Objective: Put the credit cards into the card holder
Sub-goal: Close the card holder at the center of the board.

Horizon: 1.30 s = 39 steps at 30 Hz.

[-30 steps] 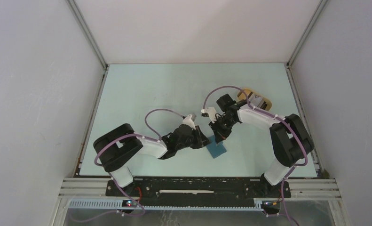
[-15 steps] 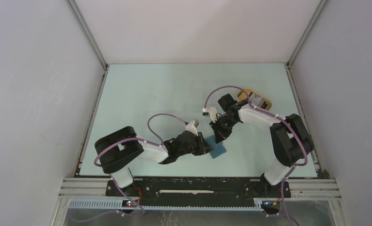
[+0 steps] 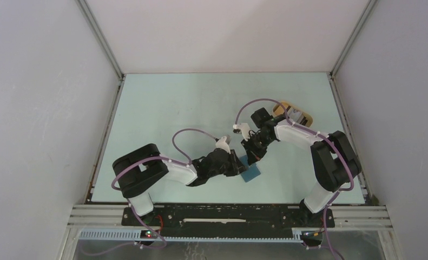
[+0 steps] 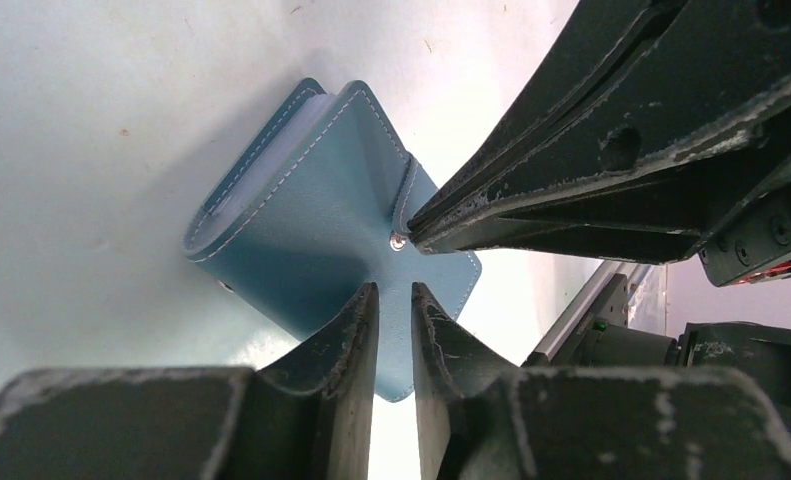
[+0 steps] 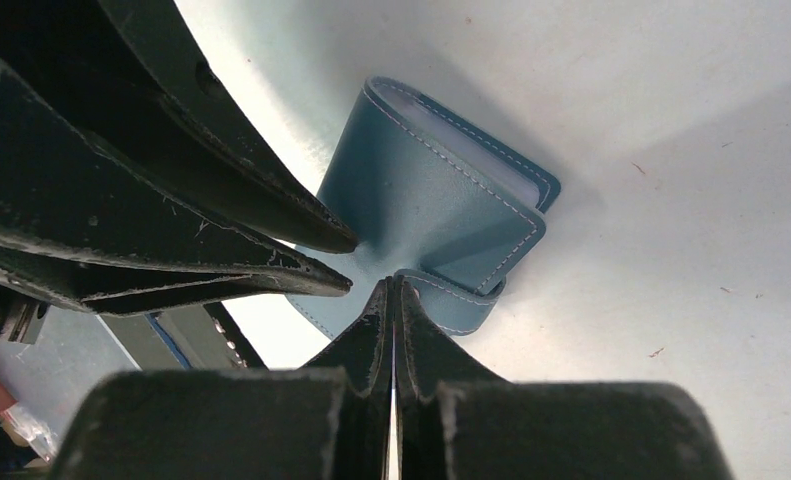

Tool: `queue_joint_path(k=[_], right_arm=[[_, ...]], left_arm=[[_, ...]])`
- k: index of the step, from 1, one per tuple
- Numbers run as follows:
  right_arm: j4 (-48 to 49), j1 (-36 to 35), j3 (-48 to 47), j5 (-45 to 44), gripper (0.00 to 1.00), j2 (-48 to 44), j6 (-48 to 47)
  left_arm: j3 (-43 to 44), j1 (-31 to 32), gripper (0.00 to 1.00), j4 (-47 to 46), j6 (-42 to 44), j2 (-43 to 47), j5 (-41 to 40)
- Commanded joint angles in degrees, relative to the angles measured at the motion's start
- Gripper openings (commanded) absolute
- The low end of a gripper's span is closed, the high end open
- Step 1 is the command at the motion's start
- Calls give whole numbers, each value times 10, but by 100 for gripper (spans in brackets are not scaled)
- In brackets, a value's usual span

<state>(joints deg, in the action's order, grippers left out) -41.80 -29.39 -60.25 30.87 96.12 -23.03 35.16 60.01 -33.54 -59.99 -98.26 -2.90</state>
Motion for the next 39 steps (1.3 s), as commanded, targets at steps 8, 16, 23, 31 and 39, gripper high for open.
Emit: queue_joint_path(k=[8, 16, 23, 31, 39], right_arm=[[4, -9, 4, 28, 0, 8, 23], [13, -16, 10, 3, 0, 22, 29], [7, -29, 14, -23, 0, 32, 20], [-10, -31, 35, -33, 0, 30, -3], [-17, -7, 39, -19, 0, 29, -10]], left_arm=[[20, 0, 16, 40, 7, -34, -28], [19, -2, 5, 37, 9, -36, -25], [4, -9, 1, 28, 8, -28, -26], [-14, -17, 0, 10, 8, -14, -24], [-27, -18, 1, -21, 8, -8, -11]])
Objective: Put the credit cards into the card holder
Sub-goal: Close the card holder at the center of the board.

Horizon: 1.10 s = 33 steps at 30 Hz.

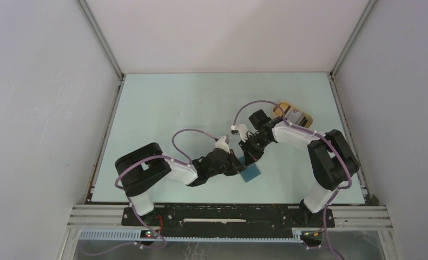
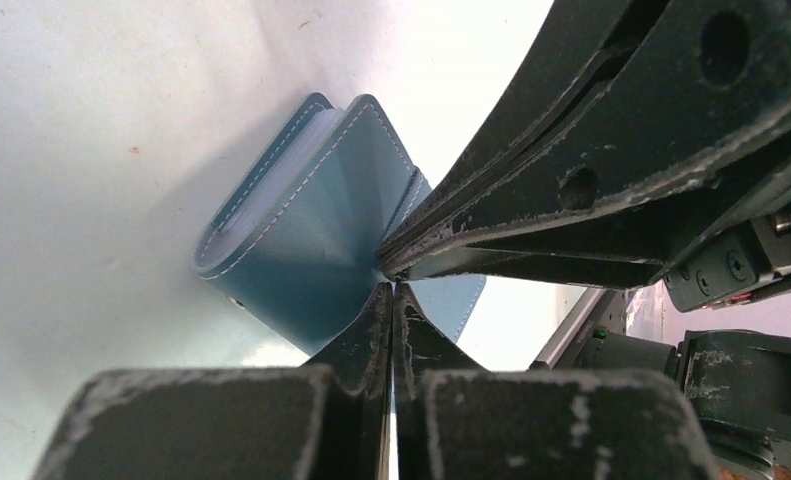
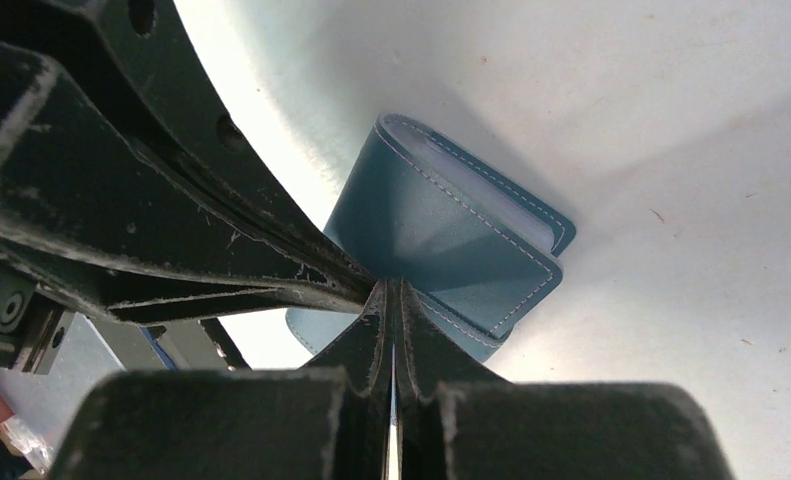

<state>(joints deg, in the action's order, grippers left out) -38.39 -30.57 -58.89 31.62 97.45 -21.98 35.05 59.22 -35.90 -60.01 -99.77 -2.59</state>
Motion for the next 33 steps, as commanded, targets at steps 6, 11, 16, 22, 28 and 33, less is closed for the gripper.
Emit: queue_joint_path(k=[6, 11, 16, 22, 28, 33], right_arm=[[-57, 32, 26, 3, 0, 27, -17], [-72, 59, 18, 23, 0, 38, -29], [-91, 67, 9, 46, 0, 56, -62], [-100, 86, 6, 82, 0, 70, -100], [-93, 85, 6, 89, 0, 78, -102], [-86, 85, 6, 82, 0, 78, -93]], left_arm=[[-44, -10, 3, -28, 8, 31, -3], [-50, -11, 3, -34, 9, 43, -8], [-51, -13, 3, -59, 6, 29, 10], [-65, -13, 6, -127, 2, 20, 43], [-70, 9, 10, -189, 12, 20, 44], [-38, 63, 7, -167, 46, 26, -33]])
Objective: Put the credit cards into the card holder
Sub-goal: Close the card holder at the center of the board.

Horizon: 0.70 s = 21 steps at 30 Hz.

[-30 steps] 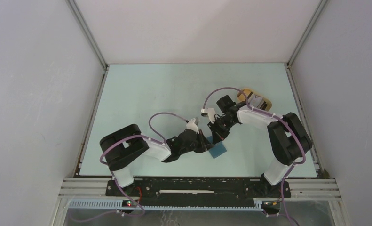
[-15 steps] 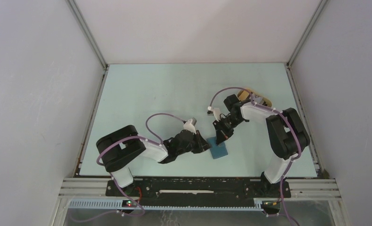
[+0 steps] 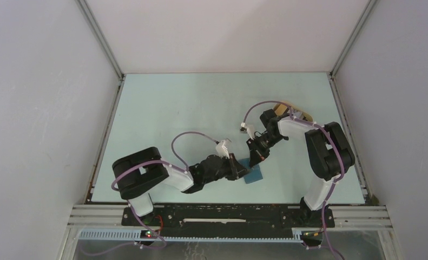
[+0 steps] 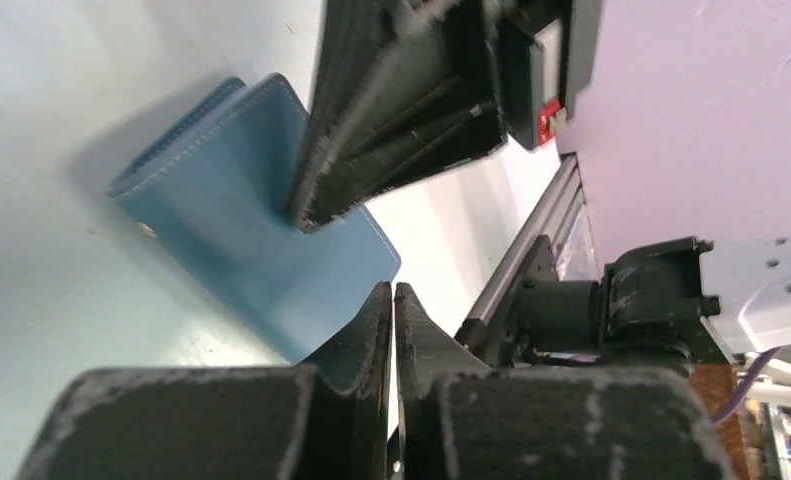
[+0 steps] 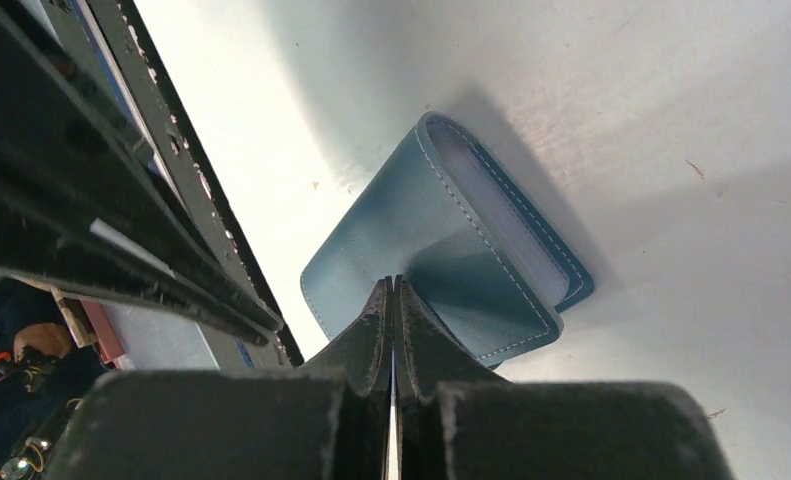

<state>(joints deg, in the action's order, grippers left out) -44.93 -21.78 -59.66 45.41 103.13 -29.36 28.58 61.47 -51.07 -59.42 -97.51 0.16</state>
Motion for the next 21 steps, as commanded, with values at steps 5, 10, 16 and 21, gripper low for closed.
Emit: queue_joint_path(k=[5, 10, 16, 21], right_arm=[[-14, -3, 13, -61, 0, 22, -7], [-18, -5, 8, -63, 0, 26, -3], [-16, -6, 8, -66, 0, 26, 1], [-16, -6, 8, -67, 0, 26, 1]], left_arm=[[93, 95, 6, 98, 141, 2, -213], [138, 104, 7, 148, 213, -24, -276], [205, 148, 8, 203, 345, -60, -376], [263, 186, 8, 239, 471, -99, -457]])
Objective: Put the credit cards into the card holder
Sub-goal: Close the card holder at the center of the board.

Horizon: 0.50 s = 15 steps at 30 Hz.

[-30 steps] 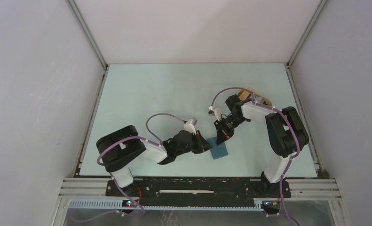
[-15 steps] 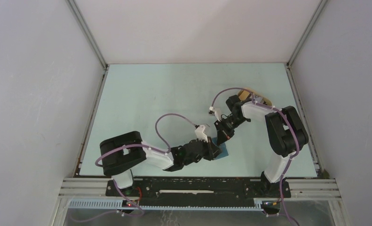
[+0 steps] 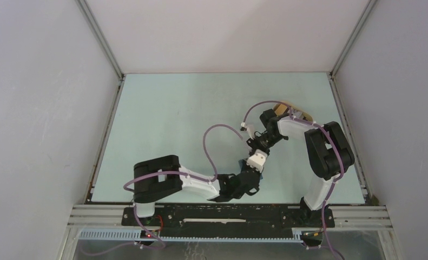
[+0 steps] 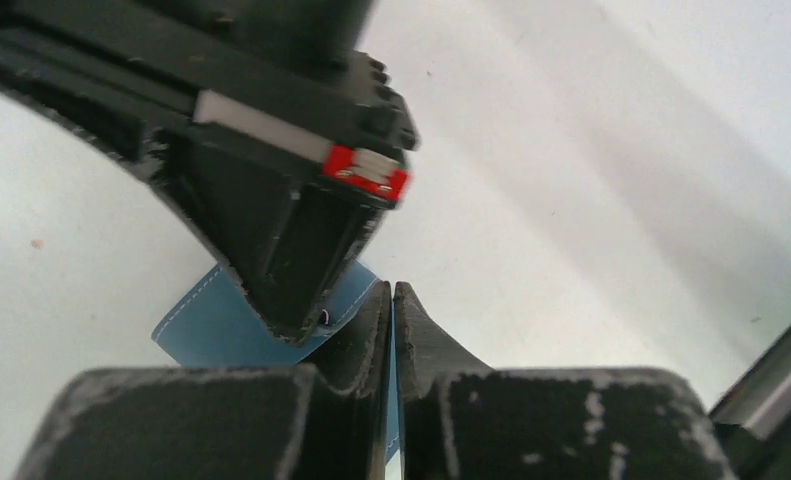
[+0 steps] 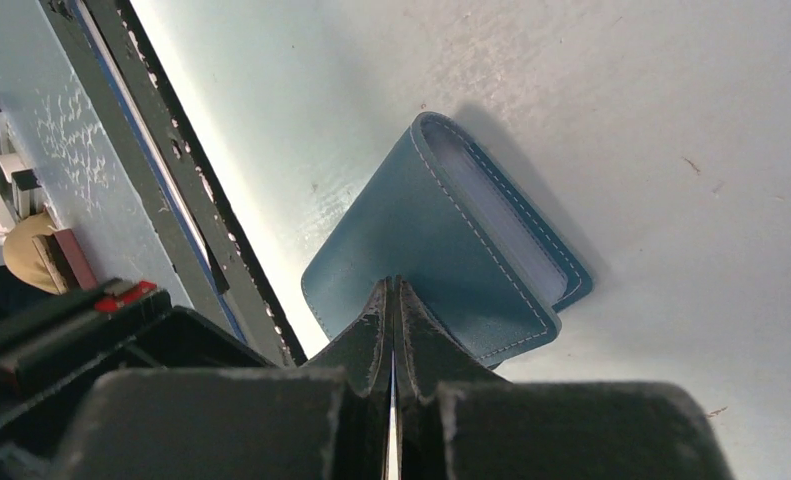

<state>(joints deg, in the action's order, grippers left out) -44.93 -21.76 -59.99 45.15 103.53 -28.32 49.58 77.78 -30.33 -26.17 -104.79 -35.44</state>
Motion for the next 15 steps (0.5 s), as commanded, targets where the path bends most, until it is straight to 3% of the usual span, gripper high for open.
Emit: queue_joint_path(k=[1, 8, 15], right_arm=[[-16, -6, 11, -65, 0, 22, -9], [-15, -7, 11, -66, 0, 23, -8], [-14, -8, 12, -67, 0, 23, -7]], left_arm=[[56, 27, 8, 31, 155, -30, -105], [99, 33, 8, 54, 238, -61, -152], [133, 33, 9, 90, 246, -97, -162]])
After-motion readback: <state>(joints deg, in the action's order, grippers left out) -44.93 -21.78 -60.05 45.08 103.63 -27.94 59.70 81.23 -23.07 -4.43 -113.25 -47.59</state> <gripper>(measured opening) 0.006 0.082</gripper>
